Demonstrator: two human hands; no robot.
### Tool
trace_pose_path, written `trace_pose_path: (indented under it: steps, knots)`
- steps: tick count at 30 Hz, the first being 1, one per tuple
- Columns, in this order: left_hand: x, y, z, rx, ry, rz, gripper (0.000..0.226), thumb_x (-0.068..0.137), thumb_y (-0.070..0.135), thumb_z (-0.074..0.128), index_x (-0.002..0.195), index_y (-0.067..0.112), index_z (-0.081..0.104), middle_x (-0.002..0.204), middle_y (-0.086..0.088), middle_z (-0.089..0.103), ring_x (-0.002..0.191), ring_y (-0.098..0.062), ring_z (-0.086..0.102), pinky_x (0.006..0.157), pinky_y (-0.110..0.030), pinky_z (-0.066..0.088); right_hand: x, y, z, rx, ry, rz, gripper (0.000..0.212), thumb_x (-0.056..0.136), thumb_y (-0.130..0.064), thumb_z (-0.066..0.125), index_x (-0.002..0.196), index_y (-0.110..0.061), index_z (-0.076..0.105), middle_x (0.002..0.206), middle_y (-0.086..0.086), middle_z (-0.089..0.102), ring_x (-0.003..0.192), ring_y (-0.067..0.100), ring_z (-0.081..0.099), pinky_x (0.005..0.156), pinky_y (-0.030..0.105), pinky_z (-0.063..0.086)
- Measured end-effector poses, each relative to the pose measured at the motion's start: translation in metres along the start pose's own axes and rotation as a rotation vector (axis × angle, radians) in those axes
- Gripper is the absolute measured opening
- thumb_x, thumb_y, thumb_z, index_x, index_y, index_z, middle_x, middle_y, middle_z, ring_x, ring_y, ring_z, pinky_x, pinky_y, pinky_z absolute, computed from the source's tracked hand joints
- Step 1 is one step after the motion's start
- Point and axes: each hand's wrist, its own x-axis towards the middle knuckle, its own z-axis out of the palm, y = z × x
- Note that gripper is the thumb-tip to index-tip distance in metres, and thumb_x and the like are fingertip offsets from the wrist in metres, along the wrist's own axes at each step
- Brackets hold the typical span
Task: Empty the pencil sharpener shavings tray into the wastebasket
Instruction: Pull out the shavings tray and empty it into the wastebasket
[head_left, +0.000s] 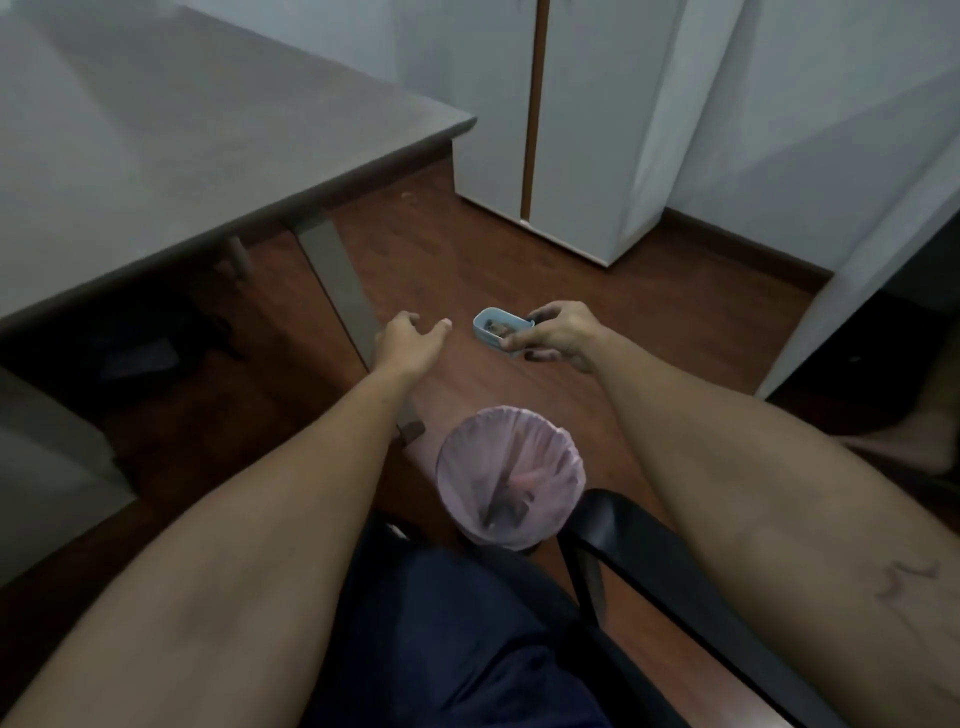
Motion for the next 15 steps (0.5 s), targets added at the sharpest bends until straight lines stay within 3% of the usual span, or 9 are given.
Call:
trace_pose_path:
  steps: [3,6,8,11,13,15]
  knots:
    - [0.005,-0.030,0.038,0.010,-0.056,-0.074,0.064,0.087,0.049,0.060,0.138,0.011,0.051,0.138,-0.011,0.058,0.128,-0.030,0.053,0.094,-0.033,0.044,0.024,0.042,-0.004,-0.036,-0.004,0.065,0.061,0.056,0.004,0.091,0.109,-0.006,0.061,0.099,0.006,0.062,0.099,0.025,0.066,0.079,0.039,0.061]
    - [0.008,-0.061,0.071,0.027,-0.078,-0.153,0.062,0.087,0.044,0.062,0.138,0.010,0.051,0.138,-0.013,0.058,0.129,-0.031,0.053,0.102,-0.032,0.042,0.049,0.082,-0.006,-0.165,-0.003,0.100,0.050,0.056,0.001,0.091,0.096,-0.009,0.062,0.105,0.009,0.063,0.093,0.025,0.067,0.079,0.040,0.062]
    - [0.009,-0.084,0.089,0.029,-0.074,-0.191,0.063,0.084,0.042,0.064,0.137,0.011,0.052,0.137,-0.013,0.060,0.128,-0.031,0.055,0.103,-0.034,0.043,0.064,0.104,-0.007,-0.263,-0.012,0.119,0.041,0.059,0.001,0.090,0.084,-0.014,0.061,0.098,0.006,0.063,0.082,0.021,0.066,0.066,0.031,0.062]
    - [0.012,-0.118,0.114,0.050,-0.056,-0.243,0.059,0.084,0.037,0.064,0.136,0.012,0.052,0.136,-0.016,0.059,0.126,-0.035,0.055,0.102,-0.038,0.045,0.080,0.135,-0.008,-0.409,-0.058,0.114,0.043,0.062,-0.002,0.089,0.094,-0.012,0.062,0.080,-0.005,0.057,0.066,0.007,0.056,0.044,0.011,0.048]
    - [0.010,-0.137,0.128,0.087,-0.055,-0.280,0.059,0.086,0.031,0.064,0.140,0.012,0.047,0.138,-0.018,0.056,0.127,-0.038,0.053,0.101,-0.040,0.044,0.087,0.157,-0.006,-0.521,-0.109,0.113,0.047,0.061,-0.007,0.091,0.098,-0.014,0.063,0.080,-0.008,0.058,0.067,0.005,0.057,0.050,0.009,0.045]
    - [0.009,-0.153,0.142,0.099,-0.073,-0.317,0.064,0.087,0.029,0.064,0.146,0.016,0.042,0.141,-0.018,0.052,0.130,-0.039,0.050,0.103,-0.042,0.042,0.097,0.180,-0.001,-0.607,-0.157,0.133,0.050,0.056,-0.012,0.093,0.097,-0.016,0.065,0.088,-0.002,0.067,0.080,0.015,0.066,0.069,0.018,0.052]
